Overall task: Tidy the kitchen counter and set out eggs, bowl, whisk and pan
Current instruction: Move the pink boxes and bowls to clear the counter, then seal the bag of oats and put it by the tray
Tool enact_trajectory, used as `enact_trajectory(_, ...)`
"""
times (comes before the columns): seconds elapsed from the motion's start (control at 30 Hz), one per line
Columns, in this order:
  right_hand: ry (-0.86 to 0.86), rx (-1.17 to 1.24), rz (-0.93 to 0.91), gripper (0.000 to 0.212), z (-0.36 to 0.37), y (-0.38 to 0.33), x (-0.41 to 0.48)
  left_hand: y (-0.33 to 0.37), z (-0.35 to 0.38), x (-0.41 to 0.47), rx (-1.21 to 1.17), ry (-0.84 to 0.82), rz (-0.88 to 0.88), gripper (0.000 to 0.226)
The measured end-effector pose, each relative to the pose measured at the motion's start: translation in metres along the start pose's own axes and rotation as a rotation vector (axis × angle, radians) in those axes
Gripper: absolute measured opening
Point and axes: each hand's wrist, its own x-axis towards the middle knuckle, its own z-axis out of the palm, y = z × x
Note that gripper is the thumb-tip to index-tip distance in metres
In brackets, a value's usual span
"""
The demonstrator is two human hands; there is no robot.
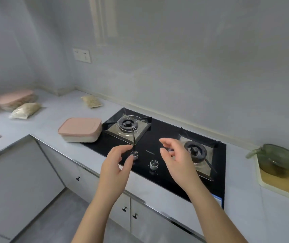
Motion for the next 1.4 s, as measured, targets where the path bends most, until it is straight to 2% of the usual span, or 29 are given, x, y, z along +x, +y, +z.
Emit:
enact_trajectory(0.2,-0.122,0.034,-0.050,0.026,0.066,-0.015,0.047,-0.040,-0.049,0.030,0.032,0.103,-0.075,0.027)
enact_trajectory(0.47,-0.252,0.121,-0.058,0.026,0.177,-0.024,0.149,-0.108,-0.113,0.114,0.132,0.182,-0.133,0.026)
enact_trajectory(0.8,-0.454,0.145,-0.056,0.021,0.303,-0.056,0.235,-0.184,-0.198,0.171,0.106,0.329,-0.247,0.033)
enact_trajectory(1.1,-0.409,0.132,-0.035,0.022,0.441,-0.102,0.285,-0.282,-0.320,0.236,0.117,0.282,-0.303,0.029)
enact_trajectory(1.23,-0.442,0.114,-0.012,0.022,0.501,-0.125,0.308,-0.324,-0.368,0.269,0.112,0.283,-0.307,0.025)
enact_trajectory(1.4,-0.473,0.126,0.094,0.018,0.559,-0.127,0.342,-0.374,-0.401,0.303,0.132,0.264,-0.373,0.023)
